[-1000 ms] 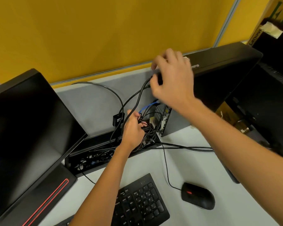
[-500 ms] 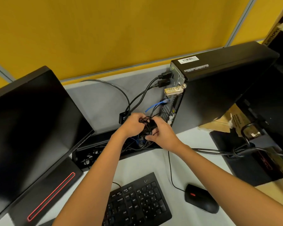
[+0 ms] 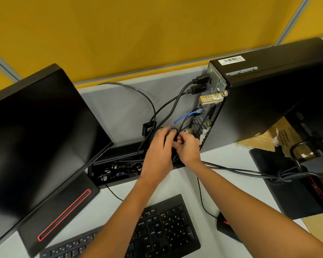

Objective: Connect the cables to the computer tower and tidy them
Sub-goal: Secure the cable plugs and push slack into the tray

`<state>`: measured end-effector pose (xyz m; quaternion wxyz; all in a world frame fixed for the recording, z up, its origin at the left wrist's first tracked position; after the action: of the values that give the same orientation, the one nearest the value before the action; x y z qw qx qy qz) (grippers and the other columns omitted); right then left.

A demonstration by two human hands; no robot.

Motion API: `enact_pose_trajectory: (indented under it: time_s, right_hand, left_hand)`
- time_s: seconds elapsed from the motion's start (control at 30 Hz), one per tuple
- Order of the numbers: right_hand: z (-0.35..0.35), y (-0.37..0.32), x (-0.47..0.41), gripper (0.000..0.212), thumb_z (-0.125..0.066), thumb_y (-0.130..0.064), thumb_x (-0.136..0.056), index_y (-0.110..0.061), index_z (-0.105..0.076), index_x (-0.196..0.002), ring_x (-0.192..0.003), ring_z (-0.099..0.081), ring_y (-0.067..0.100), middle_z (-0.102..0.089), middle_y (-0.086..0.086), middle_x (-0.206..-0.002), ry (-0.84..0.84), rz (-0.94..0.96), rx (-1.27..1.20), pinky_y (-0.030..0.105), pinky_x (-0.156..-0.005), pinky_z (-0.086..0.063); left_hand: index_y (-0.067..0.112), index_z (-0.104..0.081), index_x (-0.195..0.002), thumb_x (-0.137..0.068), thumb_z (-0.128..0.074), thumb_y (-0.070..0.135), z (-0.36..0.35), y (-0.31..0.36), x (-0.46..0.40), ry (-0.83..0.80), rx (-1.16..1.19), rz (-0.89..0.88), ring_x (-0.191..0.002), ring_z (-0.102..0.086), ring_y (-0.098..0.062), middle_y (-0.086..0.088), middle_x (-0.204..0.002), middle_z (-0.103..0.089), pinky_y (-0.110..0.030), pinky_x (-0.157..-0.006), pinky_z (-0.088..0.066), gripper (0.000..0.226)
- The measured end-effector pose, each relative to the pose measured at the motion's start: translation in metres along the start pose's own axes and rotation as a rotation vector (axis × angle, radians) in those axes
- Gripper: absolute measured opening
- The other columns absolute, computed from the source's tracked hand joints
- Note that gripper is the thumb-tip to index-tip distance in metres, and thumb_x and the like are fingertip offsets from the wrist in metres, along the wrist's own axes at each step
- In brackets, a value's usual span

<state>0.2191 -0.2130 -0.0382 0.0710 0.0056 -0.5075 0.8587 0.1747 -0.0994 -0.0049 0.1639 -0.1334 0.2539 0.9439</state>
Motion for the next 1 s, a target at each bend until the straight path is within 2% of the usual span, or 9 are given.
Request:
enact_pose_trajectory:
  time_s: [0.07, 0.13, 0.27, 0.37, 0.47, 0.6, 0.73, 0.87, 1.0]
  right_hand:
    - [-0.004, 0.0, -0.002, 0.03, -0.072, -0.007, -0.082, -0.021, -0.051, -0.066, -0.052, -0.045, -0.002, -0.05, -0.012, -0.059, -0.017, -0.021, -0.005, 0.004, -0.054, -0.036]
    - [-0.009, 0.003, -0.001, 0.013, -0.074, -0.009, -0.082, -0.011, -0.062, -0.078, -0.051, -0.046, -0.002, -0.053, -0.009, -0.058, -0.074, -0.049, 0.022, 0.002, -0.052, -0.037]
    - [-0.016, 0.01, 0.007, 0.012, -0.074, -0.009, -0.081, -0.012, -0.062, -0.081, -0.045, -0.048, -0.004, -0.054, -0.01, -0.058, -0.131, -0.093, 0.037, 0.006, -0.052, -0.039]
    - [-0.012, 0.005, 0.008, 0.014, -0.077, -0.008, -0.078, -0.01, -0.062, -0.078, -0.041, -0.045, -0.004, -0.053, -0.009, -0.055, -0.172, -0.133, 0.04, 0.008, -0.053, -0.038]
    - [-0.007, 0.001, 0.009, 0.019, -0.077, -0.005, -0.076, -0.014, -0.061, -0.073, -0.038, -0.042, -0.003, -0.05, -0.011, -0.052, -0.242, -0.169, 0.08, 0.007, -0.049, -0.035]
    - [-0.005, -0.003, 0.011, 0.019, -0.077, -0.004, -0.075, -0.015, -0.061, -0.072, -0.044, -0.049, -0.006, -0.056, -0.01, -0.058, -0.257, -0.147, 0.135, 0.007, -0.054, -0.039]
    - [-0.002, -0.013, 0.02, 0.018, -0.075, -0.012, -0.079, -0.011, -0.062, -0.092, -0.077, -0.064, 0.02, -0.068, 0.005, -0.086, -0.212, -0.097, 0.368, 0.03, -0.071, -0.052]
    - [0.009, -0.041, 0.037, 0.014, -0.061, -0.006, -0.087, -0.01, -0.058, -0.101, -0.086, -0.059, 0.024, -0.062, 0.005, -0.094, -0.007, 0.284, 0.563, 0.039, -0.072, -0.053]
    - [-0.006, -0.048, 0.021, 0.041, -0.061, 0.0, -0.084, -0.01, -0.054, -0.123, -0.115, -0.045, 0.021, -0.052, 0.004, -0.123, -0.219, 0.472, 0.858, 0.026, -0.075, -0.044]
  left_hand:
    - [0.009, -0.052, -0.12, -0.077, -0.057, -0.009, -0.003, -0.001, 0.037, 0.156, 0.094, 0.044, -0.116, -0.048, -0.019, -0.004, -0.126, -0.046, -0.033, -0.1, -0.044, 0.047]
    - [0.013, -0.056, -0.111, -0.084, -0.055, -0.005, -0.014, -0.006, 0.064, 0.215, 0.243, 0.255, -0.1, -0.052, -0.007, 0.004, -0.114, -0.048, -0.031, -0.086, -0.051, 0.033]
    - [0.009, -0.049, -0.132, -0.092, -0.06, 0.01, -0.038, -0.018, 0.061, 0.214, 0.557, 0.772, -0.091, -0.057, -0.008, -0.005, -0.116, -0.051, -0.018, -0.076, -0.052, 0.042]
    - [0.007, -0.051, -0.131, -0.089, -0.065, 0.016, -0.046, -0.022, 0.036, 0.22, 0.619, 0.853, -0.079, -0.054, -0.004, -0.013, -0.112, -0.054, -0.009, -0.069, -0.048, 0.046]
    - [0.015, -0.057, -0.124, -0.085, -0.07, 0.018, -0.047, -0.029, 0.014, 0.271, 0.605, 0.957, -0.079, -0.051, -0.004, -0.007, -0.107, -0.049, -0.017, -0.078, -0.046, 0.042]
    - [0.013, -0.07, -0.099, -0.082, -0.07, 0.009, -0.051, -0.047, -0.003, 0.135, 0.699, 0.836, -0.094, -0.065, -0.016, -0.003, -0.098, -0.068, -0.032, -0.088, -0.052, 0.018]
    - [0.001, -0.067, -0.1, -0.086, -0.067, 0.009, -0.045, -0.055, 0.005, 0.1, 0.497, 0.738, -0.083, -0.061, -0.011, -0.007, -0.095, -0.069, -0.001, -0.066, -0.042, 0.015]
    - [0.004, -0.065, -0.098, -0.087, -0.067, 0.011, -0.041, -0.054, 0.008, 0.095, 0.364, 0.588, -0.082, -0.057, -0.01, -0.003, -0.094, -0.063, -0.016, -0.071, -0.043, 0.014]
    - [0.01, -0.066, -0.097, -0.086, -0.068, 0.014, -0.038, -0.061, 0.008, -0.017, 0.215, 0.448, -0.087, -0.057, -0.012, 0.002, -0.093, -0.063, -0.023, -0.07, -0.043, 0.012]
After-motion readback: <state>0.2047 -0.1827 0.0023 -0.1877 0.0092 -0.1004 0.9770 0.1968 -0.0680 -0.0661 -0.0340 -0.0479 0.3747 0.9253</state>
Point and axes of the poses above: each hand's wrist, its own x-axis away from the middle knuckle, its own z-axis out of the back of the hand, y = z × x, the point moved 2 cm from there along -x, towards the middle knuckle
